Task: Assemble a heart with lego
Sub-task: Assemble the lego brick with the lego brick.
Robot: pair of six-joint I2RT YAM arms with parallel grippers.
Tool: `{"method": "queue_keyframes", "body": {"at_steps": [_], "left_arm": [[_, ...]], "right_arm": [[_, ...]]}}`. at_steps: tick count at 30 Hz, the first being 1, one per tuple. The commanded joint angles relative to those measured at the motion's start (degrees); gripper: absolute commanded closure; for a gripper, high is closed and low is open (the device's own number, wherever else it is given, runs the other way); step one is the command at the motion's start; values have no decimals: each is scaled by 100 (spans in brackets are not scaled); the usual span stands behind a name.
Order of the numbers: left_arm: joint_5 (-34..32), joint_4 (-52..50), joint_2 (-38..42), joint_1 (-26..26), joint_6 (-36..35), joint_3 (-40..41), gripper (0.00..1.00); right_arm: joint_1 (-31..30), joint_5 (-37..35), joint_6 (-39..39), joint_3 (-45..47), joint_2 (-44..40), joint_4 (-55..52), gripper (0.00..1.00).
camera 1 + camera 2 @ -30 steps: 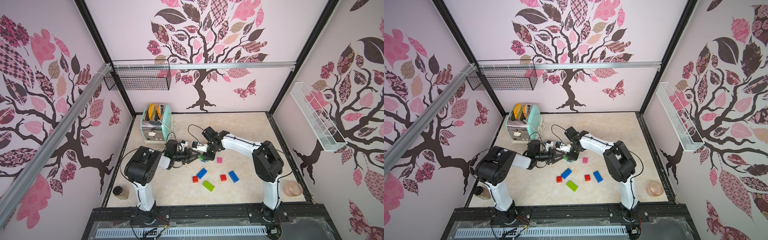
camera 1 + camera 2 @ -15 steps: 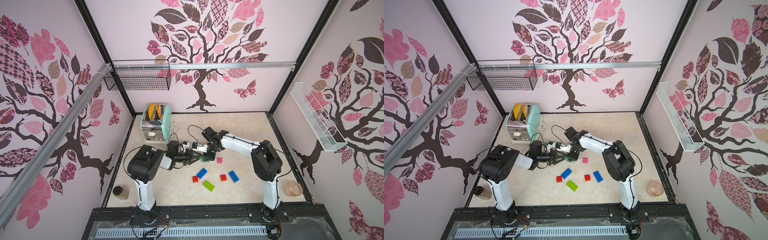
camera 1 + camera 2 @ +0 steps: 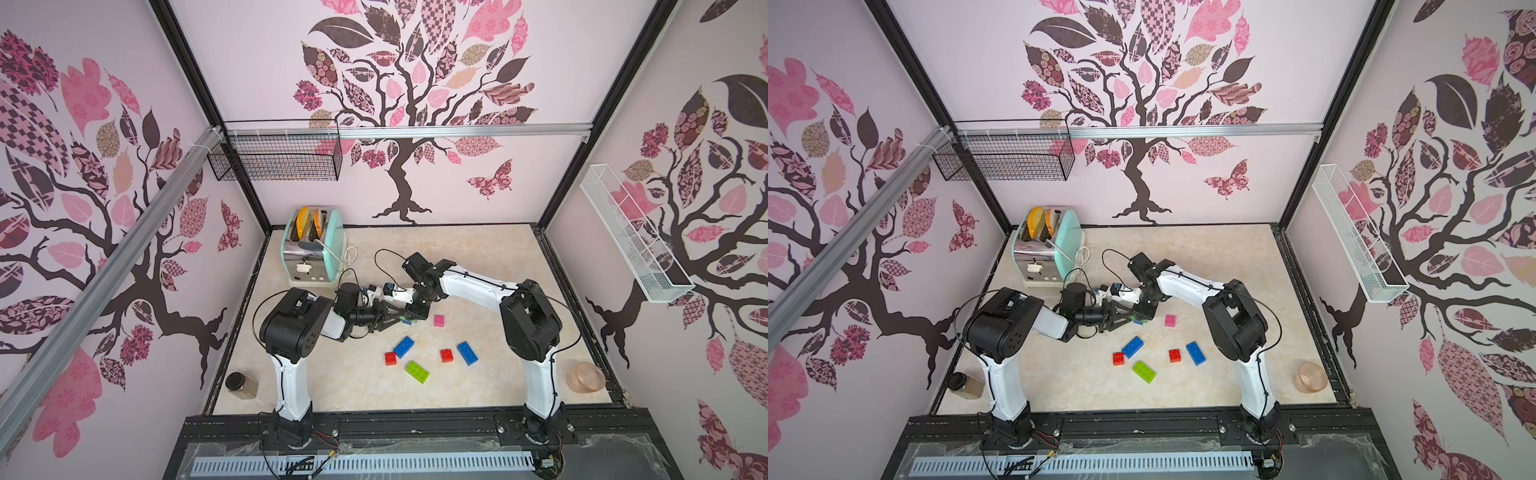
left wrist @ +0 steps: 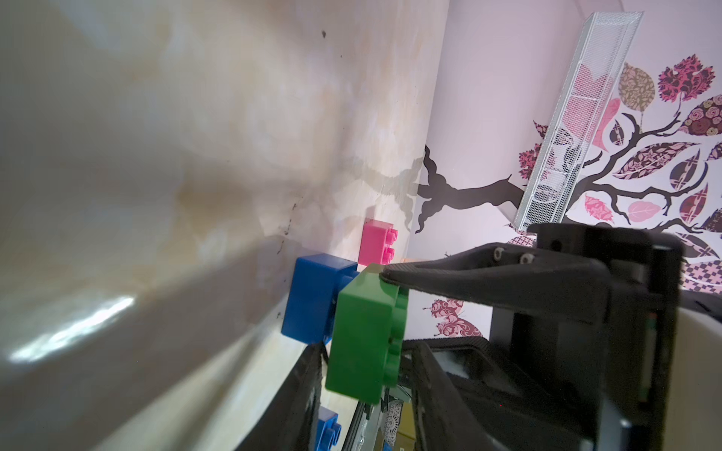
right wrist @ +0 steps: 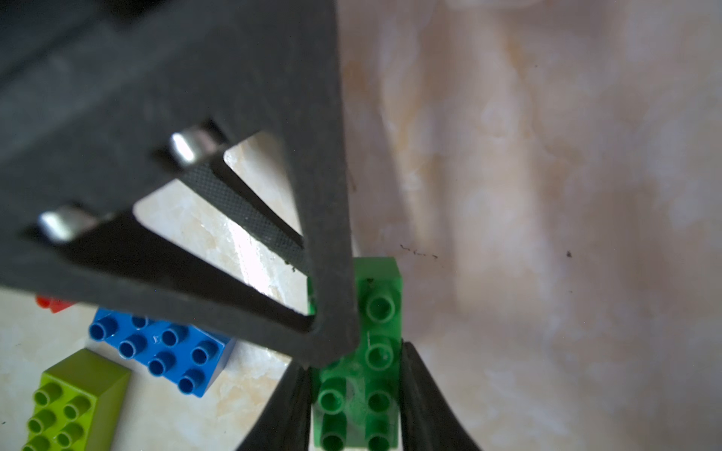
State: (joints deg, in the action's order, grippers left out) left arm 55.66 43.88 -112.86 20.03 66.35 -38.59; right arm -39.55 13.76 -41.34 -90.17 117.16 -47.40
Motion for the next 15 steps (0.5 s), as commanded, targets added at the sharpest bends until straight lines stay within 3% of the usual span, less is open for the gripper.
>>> {"method": "queue_keyframes", "body": {"at_steps": [1,15], "left_arm": [[58,209,-102,25,21,-67,62],[64,456,-316,25,177,-83,71]], "right_arm": [[-8,-32,-4,-111,193,-116,66],[-42,-399,239,92,211,21,67]]}}
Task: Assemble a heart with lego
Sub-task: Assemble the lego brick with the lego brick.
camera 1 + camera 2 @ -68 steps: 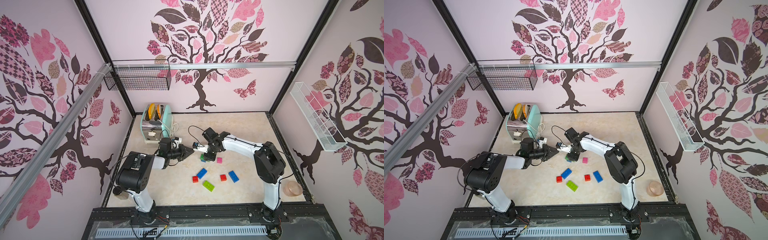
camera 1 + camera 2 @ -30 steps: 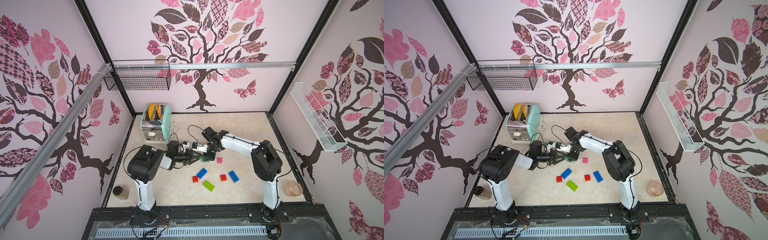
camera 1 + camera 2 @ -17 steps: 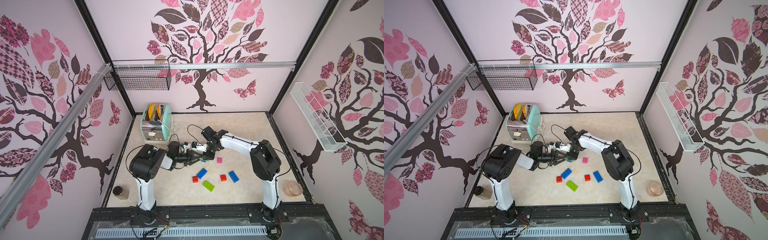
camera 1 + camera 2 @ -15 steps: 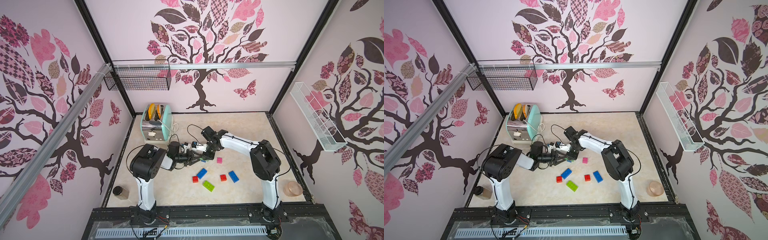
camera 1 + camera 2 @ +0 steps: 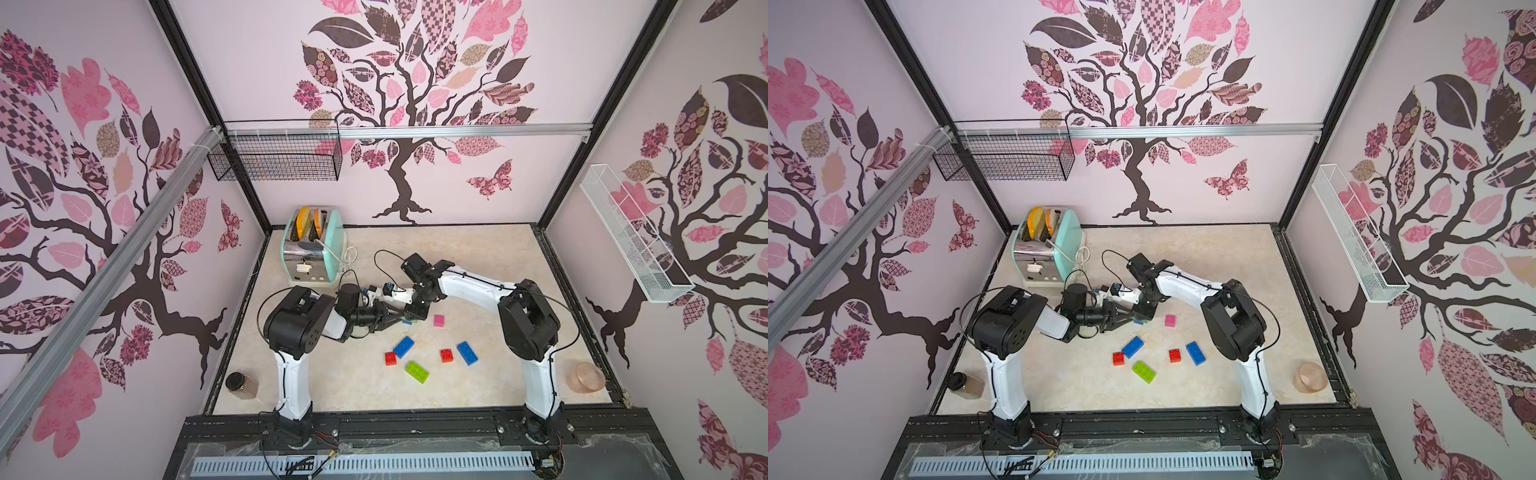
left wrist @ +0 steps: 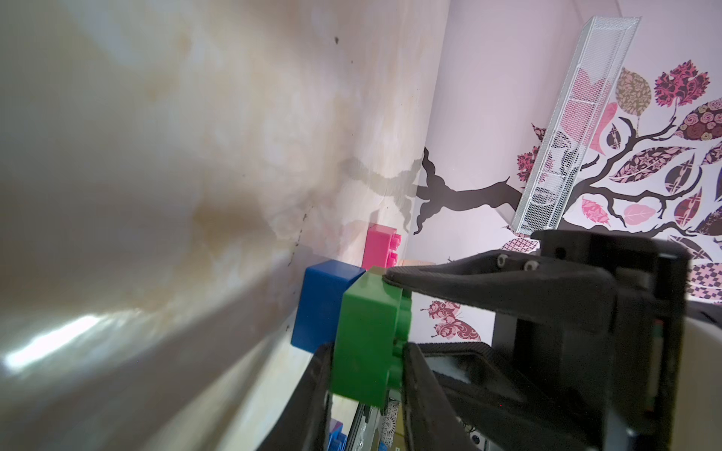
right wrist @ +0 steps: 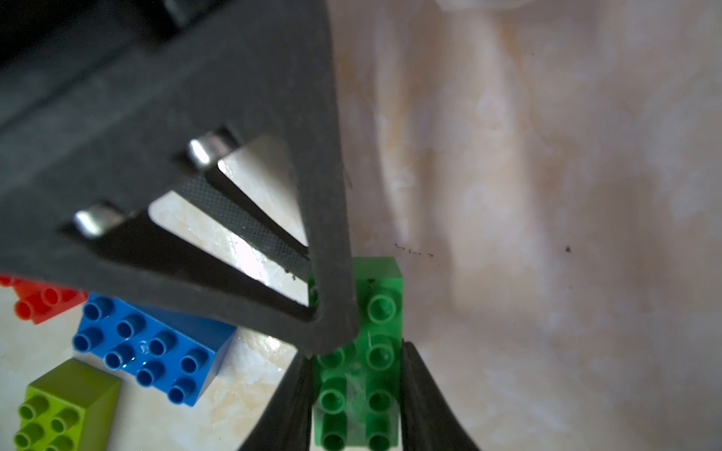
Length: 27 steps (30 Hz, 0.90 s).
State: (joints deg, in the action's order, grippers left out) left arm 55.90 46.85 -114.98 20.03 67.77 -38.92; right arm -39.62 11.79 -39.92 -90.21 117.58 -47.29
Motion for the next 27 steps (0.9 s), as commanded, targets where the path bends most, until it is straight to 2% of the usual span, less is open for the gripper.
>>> {"method": "queue_keyframes", "body": {"at_steps": [1,7,12,27], "left_arm": [[38,166,-119,16,46,-41,72],[27,97,-105,19,-20,-11,72],[-44,-371,-19,15,-329,-24,68],[-97,-213,-179,-70,-224,45,62]], "right_arm": [[-37,-203,103,117,167,23,67],[-57,-213,168,192,194,126,67],[-71,-247,186,92,315,30,67],[-168,-440,224,-55,526,-159,67]]}}
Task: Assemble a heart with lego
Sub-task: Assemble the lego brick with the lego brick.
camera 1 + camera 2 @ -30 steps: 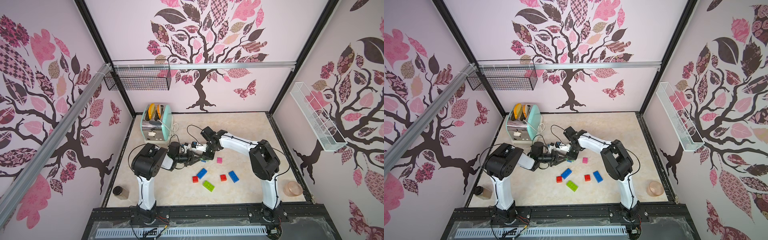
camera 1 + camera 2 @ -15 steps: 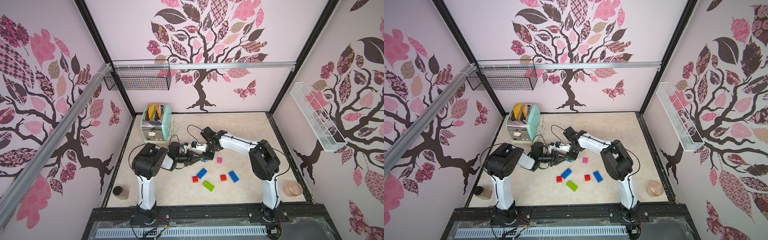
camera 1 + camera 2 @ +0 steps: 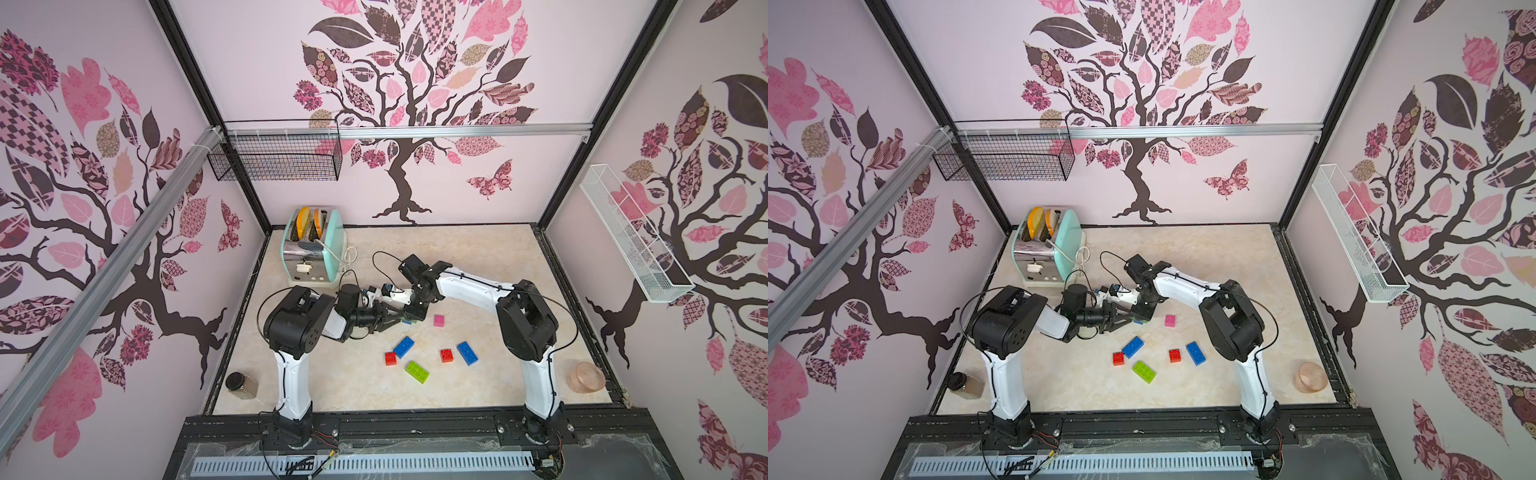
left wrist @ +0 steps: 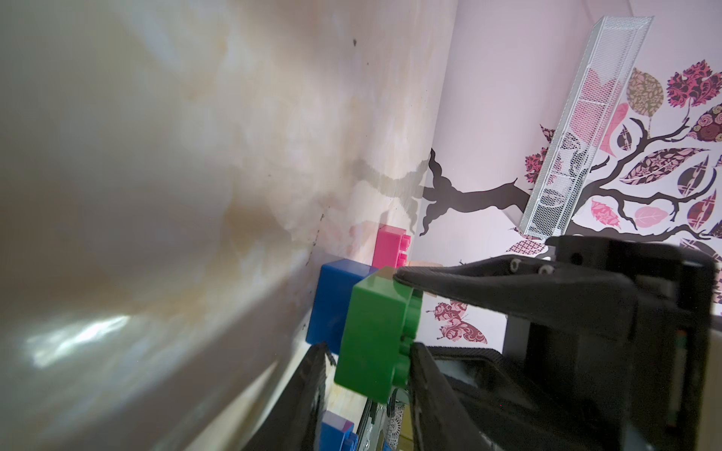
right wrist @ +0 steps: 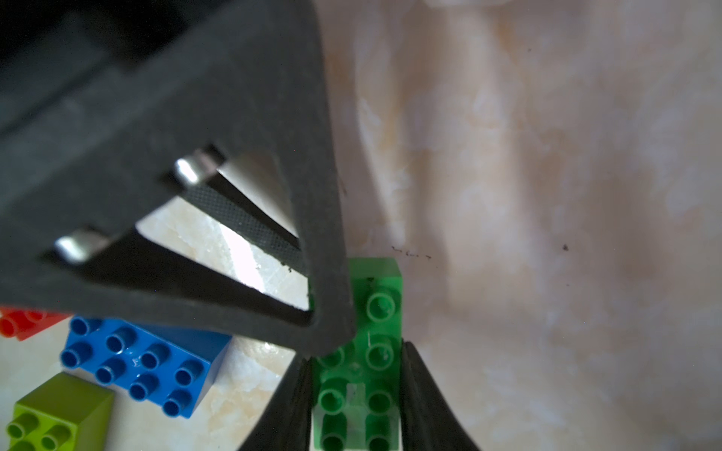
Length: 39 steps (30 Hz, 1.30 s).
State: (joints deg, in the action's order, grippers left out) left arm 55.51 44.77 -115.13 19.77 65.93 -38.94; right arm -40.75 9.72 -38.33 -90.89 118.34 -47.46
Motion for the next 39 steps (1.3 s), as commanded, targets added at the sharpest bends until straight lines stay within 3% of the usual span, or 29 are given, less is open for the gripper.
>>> {"method": "queue_keyframes", "body": {"at_steps": [1,9,16,29,33,39], "left_arm": [[-58,8,-176,-57,-38,45,62],[-41,7,-240,-52,19,44,62],[-40,-86,-167,-59,-27,3,61],[-75,-40,-288,-52,-68,-73,76],[-72,147,-399,-53,21,-35,77],[-40,349,-468,-52,135,-22,77]], "right_arm": [[-63,-253,79,-6,461,-164,67],[-173,-554,272,32,590,-101,68],[-170,-382,397,341,318,339,65],[-146,-75,292,338,283,352,64],[-124,-22,349,335,227,391,59],[79,384,550,398,-211,553,44]]}}
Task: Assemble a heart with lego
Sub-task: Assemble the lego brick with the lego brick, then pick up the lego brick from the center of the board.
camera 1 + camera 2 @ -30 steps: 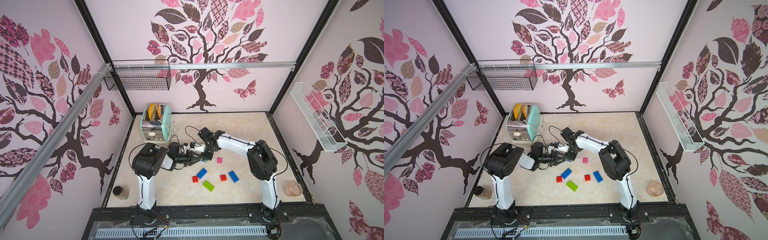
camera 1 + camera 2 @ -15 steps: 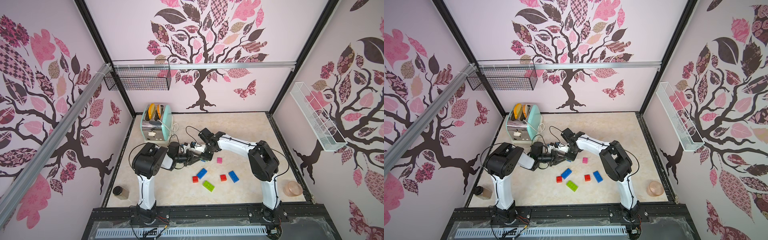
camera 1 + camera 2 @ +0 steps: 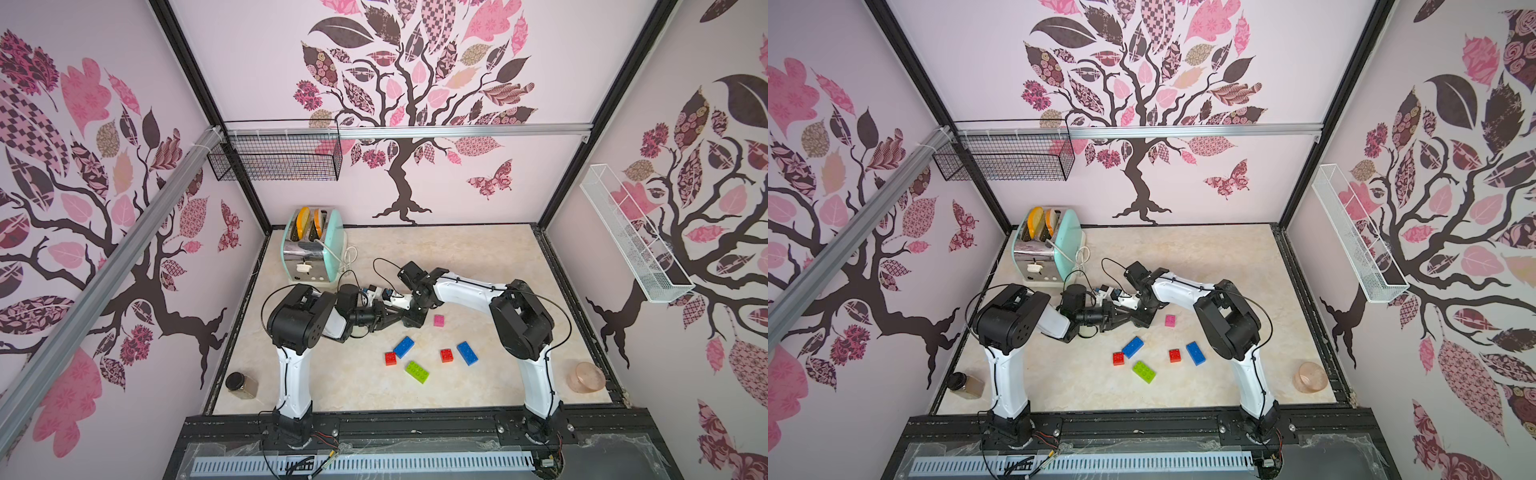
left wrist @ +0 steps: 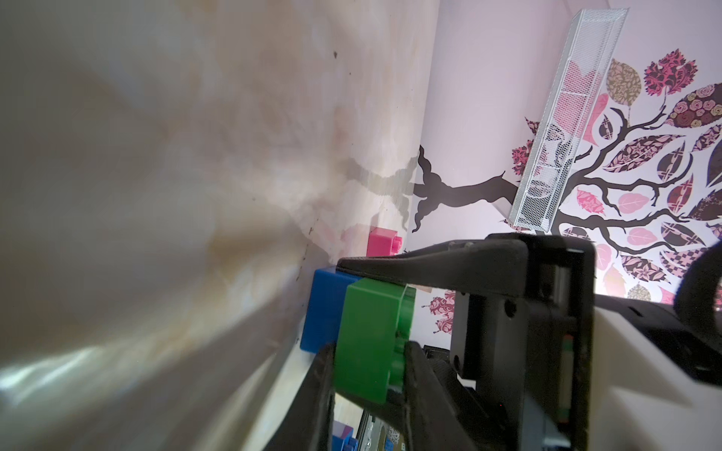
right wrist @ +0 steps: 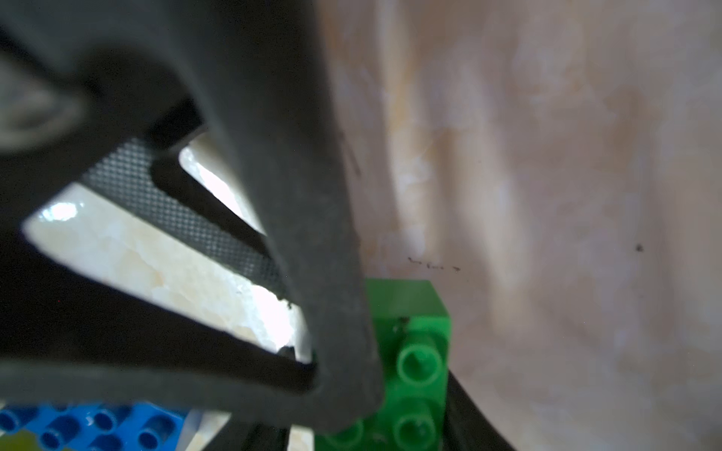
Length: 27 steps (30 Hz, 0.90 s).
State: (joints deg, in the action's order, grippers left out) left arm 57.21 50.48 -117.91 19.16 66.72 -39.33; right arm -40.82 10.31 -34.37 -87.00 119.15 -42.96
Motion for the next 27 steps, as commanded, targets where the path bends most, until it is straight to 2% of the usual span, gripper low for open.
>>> {"method": "queue_keyframes", "body": {"at_steps": [1,5,9,12,16,20,27], "left_arm": [[-210,-248,-177,9,41,13,77],[-203,-360,-128,9,-20,5,78],[-202,-444,-83,9,-74,-20,78],[-193,-610,-35,6,-166,-64,78],[-202,-689,-19,-8,-220,-97,78],[-204,-680,-35,-52,-203,-111,78],[-185,-632,-9,-85,-168,-125,78]], "right_arm": [[144,391,195,14,-399,116,41],[374,583,461,48,-822,100,29],[435,522,703,169,-1192,-179,26],[195,409,819,539,-1544,-208,26],[-457,301,400,1445,-2127,234,28],[-723,429,-30,2161,-2592,725,28],[-813,88,-683,1919,-2103,699,28]]}}
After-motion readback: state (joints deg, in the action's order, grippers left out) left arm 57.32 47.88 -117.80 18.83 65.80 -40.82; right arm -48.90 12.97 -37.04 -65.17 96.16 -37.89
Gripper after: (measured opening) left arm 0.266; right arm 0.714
